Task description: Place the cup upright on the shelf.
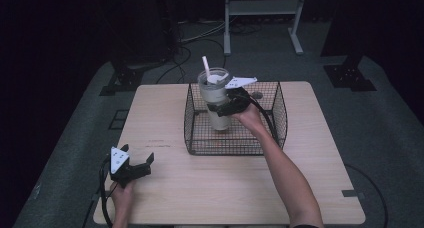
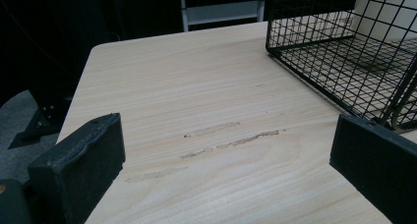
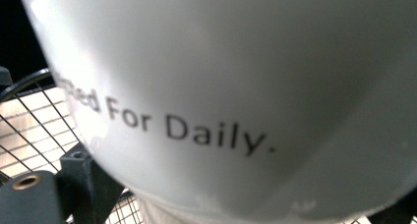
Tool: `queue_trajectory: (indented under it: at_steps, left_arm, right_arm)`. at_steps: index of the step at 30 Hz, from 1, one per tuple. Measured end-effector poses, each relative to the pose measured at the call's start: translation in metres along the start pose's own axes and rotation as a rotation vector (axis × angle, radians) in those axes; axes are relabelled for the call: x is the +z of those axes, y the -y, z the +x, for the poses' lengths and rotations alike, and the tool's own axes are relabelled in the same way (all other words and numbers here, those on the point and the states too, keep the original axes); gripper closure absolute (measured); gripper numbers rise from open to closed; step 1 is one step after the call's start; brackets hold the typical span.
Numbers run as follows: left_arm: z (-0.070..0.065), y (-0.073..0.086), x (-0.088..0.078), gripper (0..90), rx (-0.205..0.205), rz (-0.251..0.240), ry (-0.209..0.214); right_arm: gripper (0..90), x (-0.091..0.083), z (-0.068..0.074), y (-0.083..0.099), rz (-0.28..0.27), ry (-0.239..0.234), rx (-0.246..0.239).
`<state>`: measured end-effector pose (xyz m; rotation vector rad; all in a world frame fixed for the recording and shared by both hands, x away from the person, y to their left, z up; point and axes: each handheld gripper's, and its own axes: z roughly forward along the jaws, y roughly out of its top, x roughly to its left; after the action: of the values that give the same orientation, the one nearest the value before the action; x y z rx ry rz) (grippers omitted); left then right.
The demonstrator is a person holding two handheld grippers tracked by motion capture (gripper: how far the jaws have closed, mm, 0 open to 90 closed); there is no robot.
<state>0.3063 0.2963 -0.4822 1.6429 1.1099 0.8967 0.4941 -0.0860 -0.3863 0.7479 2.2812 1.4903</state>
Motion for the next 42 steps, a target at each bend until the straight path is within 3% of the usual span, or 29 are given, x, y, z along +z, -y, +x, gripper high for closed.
queue_trajectory:
  at_steps: [22,30,42]
  left_arm:
    - [0.000,0.000,0.000,0.0,-0.008,-0.004,0.003]
    - [0.000,0.000,0.000,0.0,-0.003,-0.003,0.004]
    - [0.000,0.000,0.000,0.0,0.003,-0.002,0.006]
  right_arm:
    - [8.4,0.021,-0.009,0.012,0.057,-0.010,0.019]
    - [8.3,0.026,-0.006,0.014,0.083,-0.012,-0.023]
    - [8.1,0.025,-0.008,0.022,0.049,-0.045,-0.049]
